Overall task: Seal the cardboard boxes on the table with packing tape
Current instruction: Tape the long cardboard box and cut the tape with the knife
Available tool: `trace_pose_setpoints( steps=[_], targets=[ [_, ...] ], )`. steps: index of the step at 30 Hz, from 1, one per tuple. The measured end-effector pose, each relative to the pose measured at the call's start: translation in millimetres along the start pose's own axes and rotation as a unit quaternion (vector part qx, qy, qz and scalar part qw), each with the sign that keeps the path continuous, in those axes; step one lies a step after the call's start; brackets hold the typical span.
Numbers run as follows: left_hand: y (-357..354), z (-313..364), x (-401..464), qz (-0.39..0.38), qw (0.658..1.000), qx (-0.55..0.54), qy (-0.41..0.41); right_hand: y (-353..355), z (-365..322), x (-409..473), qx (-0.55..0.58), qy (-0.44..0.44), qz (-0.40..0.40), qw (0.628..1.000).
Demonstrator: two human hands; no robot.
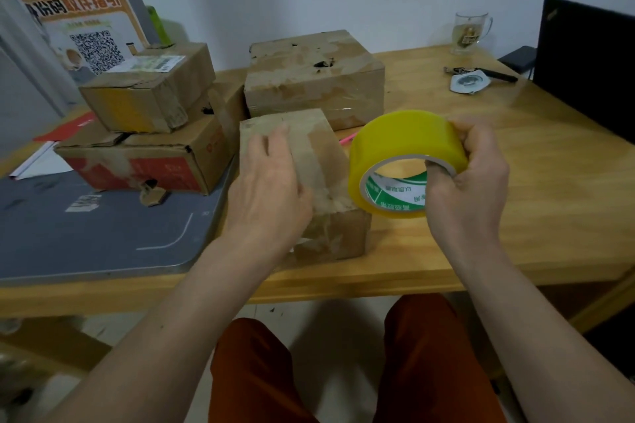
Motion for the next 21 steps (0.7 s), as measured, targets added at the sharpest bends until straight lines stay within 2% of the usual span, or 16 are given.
trace_pose_setpoints(
  steps=[3,4,6,9,11,13,16,21],
  targets=[
    [5.9,27.1,-22.6,0.041,0.985,-0.078,-0.148,-1.7,2.8,0.5,0.013,-0.018,-0.005,1.0],
    [-0.1,34.0,-30.8,0.024,0.978,-0.096,-0.185,-2.3,3.6,0.7,0.016,-0.024,-0.006,1.0],
    [-18.2,35.3,-41.2,-0.031,0.974,-0.108,-0.199,-2.8,4.7,1.1,0.018,-0.032,-0.005,0.999],
    [-28.1,32.6,-49.6,-0.028,0.972,-0.032,-0.233,-2.7,3.0,1.1,0.031,-0.027,-0.001,0.999],
    [-28.7,37.8,-55.7,0.008,0.956,0.015,-0.293,-3.1,1.2,0.8,0.039,-0.02,-0.002,0.999],
    [-25.6,41.1,-59.7,0.047,0.938,0.013,-0.343,-4.7,3.1,1.4,0.043,-0.022,-0.005,0.999],
    [-19.5,37.5,-58.9,0.072,0.928,-0.022,-0.366,-5.6,15.1,3.7,0.03,-0.029,-0.017,0.999],
    [-22.8,33.0,-55.4,0.052,0.935,-0.022,-0.35,-12.9,61.5,-6.5,0.023,-0.105,-0.063,0.992]
  ],
)
Point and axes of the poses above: each hand's wrist, its own x-axis towards the middle knuckle, its own y-axis out of the back of the hand, z = x × y, the point moved 10 cm from there along x, towards the middle knuckle, and after that the axes turned 10 degrees about -x, right-handed, at the moved point
